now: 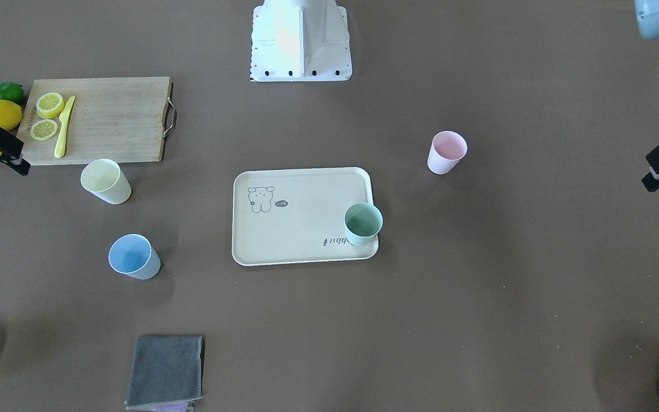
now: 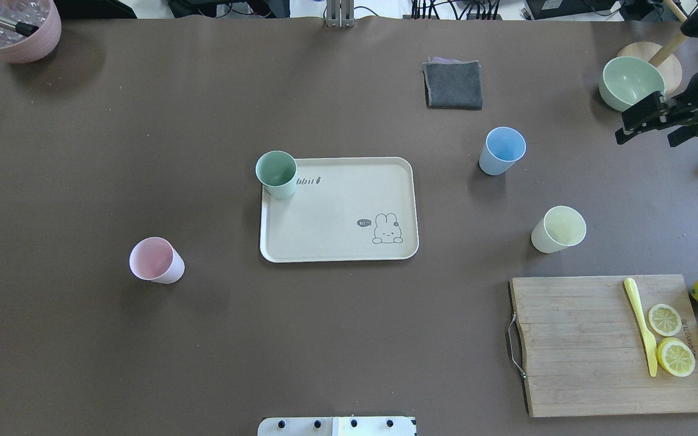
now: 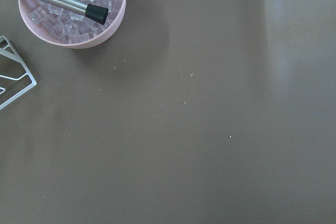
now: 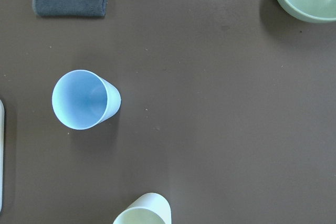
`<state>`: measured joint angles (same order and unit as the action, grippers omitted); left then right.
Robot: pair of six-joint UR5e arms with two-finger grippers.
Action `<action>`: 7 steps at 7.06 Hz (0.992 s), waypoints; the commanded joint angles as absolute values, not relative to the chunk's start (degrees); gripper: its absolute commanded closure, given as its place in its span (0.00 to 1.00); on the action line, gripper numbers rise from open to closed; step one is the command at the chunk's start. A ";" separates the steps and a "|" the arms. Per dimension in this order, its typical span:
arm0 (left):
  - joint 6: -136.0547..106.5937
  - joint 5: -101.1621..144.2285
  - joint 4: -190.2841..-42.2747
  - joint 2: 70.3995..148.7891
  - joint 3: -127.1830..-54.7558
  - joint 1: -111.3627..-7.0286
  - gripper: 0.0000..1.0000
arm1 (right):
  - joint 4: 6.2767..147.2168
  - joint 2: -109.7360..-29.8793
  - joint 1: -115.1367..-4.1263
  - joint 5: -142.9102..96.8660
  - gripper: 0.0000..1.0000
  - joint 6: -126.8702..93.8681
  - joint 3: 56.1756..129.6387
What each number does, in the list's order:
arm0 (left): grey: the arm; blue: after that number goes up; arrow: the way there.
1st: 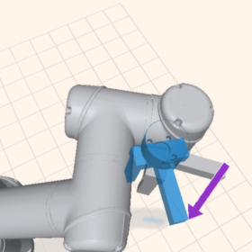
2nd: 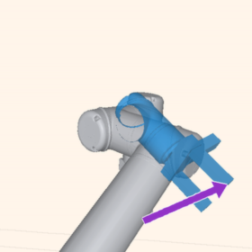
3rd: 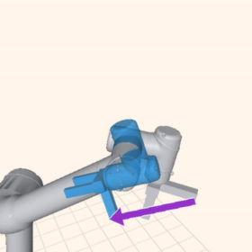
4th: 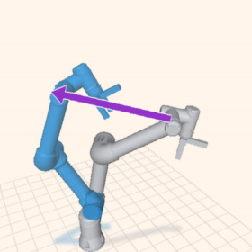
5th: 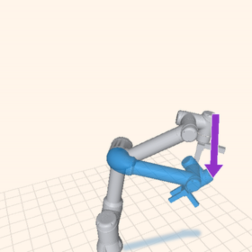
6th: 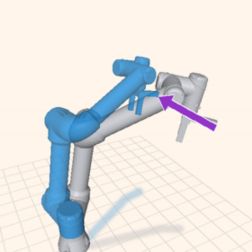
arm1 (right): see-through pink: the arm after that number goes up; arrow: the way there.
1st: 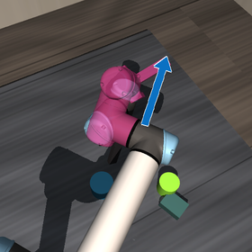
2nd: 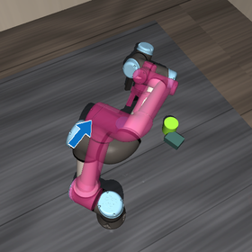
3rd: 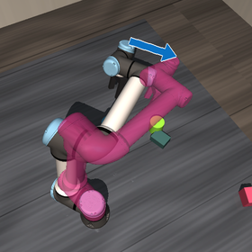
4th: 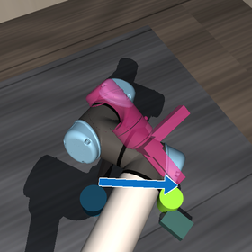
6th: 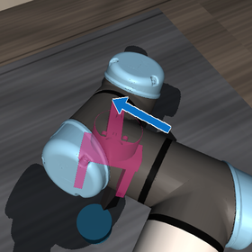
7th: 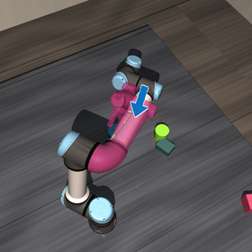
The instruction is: Place all cups on tray
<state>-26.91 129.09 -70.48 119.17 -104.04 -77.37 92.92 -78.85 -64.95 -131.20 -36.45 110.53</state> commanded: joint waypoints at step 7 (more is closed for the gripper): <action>-27.24 129.46 -75.85 120.49 -100.37 -76.90 0.02 | 79.28 -87.49 -53.26 -125.42 0.00 -42.54 106.88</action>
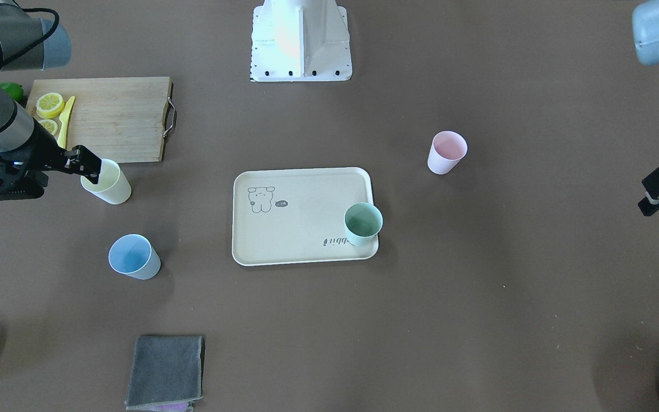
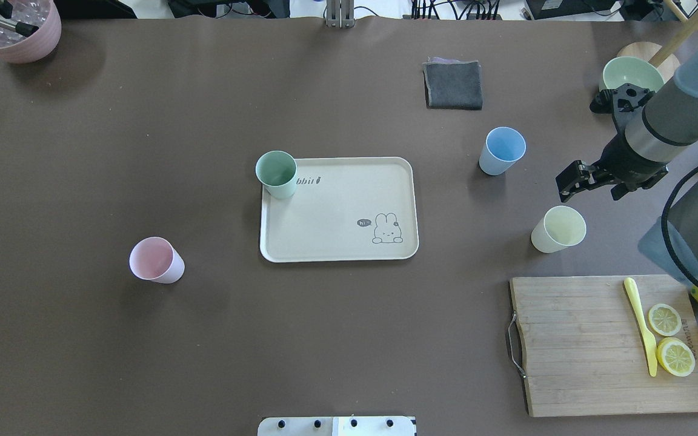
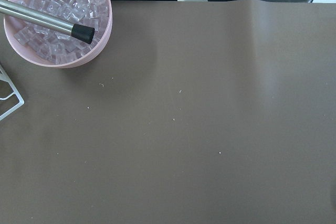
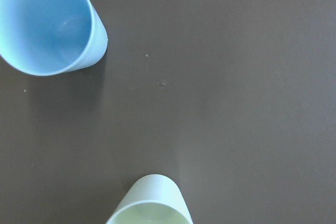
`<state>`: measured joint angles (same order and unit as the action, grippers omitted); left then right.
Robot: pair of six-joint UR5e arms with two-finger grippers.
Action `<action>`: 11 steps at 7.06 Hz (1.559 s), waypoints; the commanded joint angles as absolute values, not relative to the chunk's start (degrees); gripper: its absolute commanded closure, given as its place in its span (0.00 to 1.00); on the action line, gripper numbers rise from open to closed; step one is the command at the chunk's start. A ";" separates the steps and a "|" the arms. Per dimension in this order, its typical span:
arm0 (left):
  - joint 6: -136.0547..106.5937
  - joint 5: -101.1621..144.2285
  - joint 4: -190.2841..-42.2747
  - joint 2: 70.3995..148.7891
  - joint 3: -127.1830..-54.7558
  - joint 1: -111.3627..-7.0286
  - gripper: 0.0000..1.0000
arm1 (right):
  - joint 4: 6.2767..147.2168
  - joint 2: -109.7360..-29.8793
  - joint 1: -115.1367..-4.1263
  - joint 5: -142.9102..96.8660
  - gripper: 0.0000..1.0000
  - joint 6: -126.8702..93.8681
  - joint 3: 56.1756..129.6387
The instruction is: Place all cups on tray
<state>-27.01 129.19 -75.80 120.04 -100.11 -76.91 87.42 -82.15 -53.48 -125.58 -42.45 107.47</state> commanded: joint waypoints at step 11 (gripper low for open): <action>-26.63 129.64 -75.76 119.79 -103.79 -76.90 0.02 | 75.23 -85.17 -46.93 -122.69 1.00 -51.40 106.08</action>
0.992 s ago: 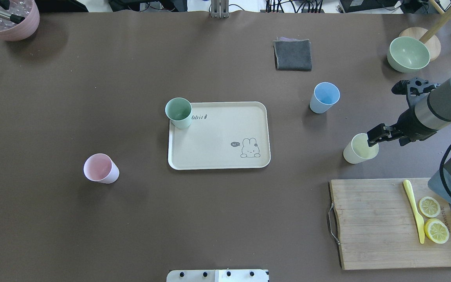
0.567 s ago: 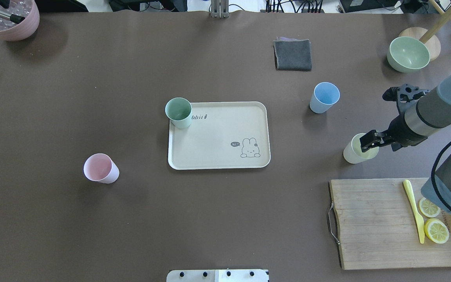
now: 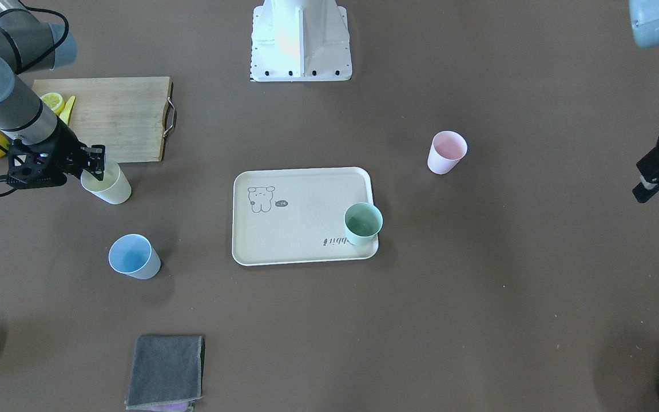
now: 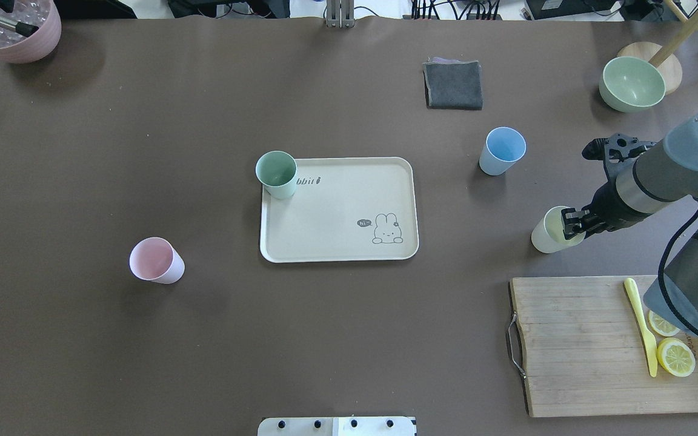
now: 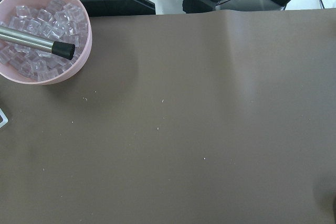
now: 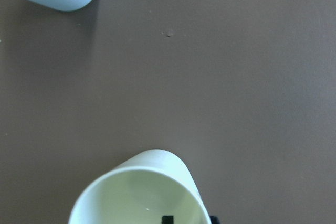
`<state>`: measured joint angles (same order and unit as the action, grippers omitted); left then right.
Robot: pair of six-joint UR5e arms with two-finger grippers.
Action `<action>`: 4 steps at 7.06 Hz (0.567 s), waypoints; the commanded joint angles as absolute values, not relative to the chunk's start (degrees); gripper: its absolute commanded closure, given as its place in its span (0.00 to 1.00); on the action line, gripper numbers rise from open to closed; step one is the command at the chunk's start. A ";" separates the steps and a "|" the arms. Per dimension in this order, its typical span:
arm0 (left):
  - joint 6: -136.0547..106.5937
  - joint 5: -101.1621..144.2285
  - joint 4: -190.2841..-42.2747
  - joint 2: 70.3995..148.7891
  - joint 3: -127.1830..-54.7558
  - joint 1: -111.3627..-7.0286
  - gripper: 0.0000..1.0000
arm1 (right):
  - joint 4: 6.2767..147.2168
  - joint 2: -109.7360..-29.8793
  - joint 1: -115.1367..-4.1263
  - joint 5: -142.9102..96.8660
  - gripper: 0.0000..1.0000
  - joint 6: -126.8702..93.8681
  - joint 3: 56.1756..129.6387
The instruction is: Place all cups on tray
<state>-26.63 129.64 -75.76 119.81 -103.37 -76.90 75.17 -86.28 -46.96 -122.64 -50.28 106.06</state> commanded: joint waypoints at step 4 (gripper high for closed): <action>-26.54 129.64 -75.67 119.88 -104.41 -77.08 0.02 | 75.94 -79.39 -51.32 -127.61 1.00 -52.47 107.66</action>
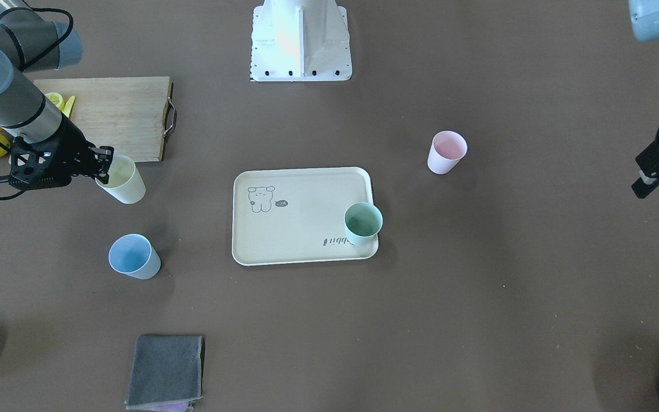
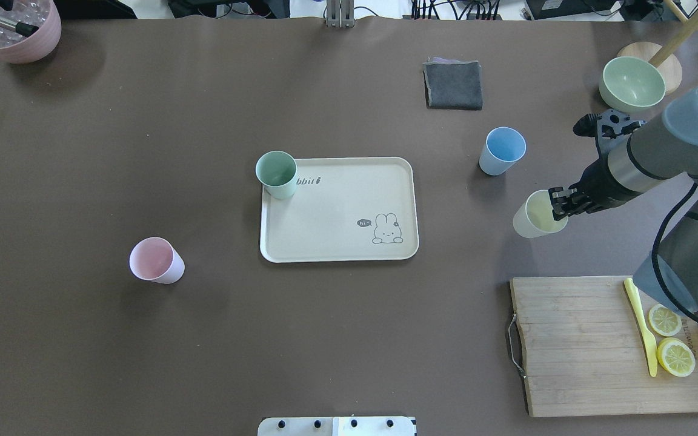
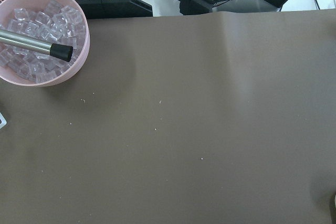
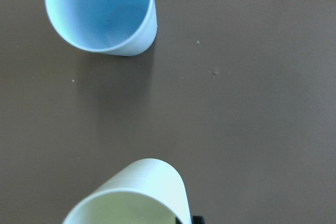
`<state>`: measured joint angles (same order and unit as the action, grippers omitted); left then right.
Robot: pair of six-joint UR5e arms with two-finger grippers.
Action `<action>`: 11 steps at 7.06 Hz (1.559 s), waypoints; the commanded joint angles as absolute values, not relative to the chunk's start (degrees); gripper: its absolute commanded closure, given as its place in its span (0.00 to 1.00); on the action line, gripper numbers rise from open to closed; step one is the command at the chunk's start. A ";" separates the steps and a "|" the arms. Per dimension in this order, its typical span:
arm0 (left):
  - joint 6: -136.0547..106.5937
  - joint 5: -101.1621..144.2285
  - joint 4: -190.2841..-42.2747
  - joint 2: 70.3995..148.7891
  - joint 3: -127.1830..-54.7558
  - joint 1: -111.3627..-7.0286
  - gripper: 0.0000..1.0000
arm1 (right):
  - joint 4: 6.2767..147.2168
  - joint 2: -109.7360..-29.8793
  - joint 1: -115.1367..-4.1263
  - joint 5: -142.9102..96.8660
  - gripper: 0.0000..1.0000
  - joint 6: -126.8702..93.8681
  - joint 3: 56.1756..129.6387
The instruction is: Place all cups on tray
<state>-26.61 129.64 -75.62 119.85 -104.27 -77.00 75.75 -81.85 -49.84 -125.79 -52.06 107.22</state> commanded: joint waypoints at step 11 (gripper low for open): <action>-34.18 129.11 -78.99 105.52 -116.33 -66.37 0.02 | 86.58 -53.97 -34.45 -113.47 1.00 -65.13 95.37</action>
<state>-32.57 129.21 -76.90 110.78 -112.03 -68.37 87.20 -54.18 -34.51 -113.57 -65.11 95.98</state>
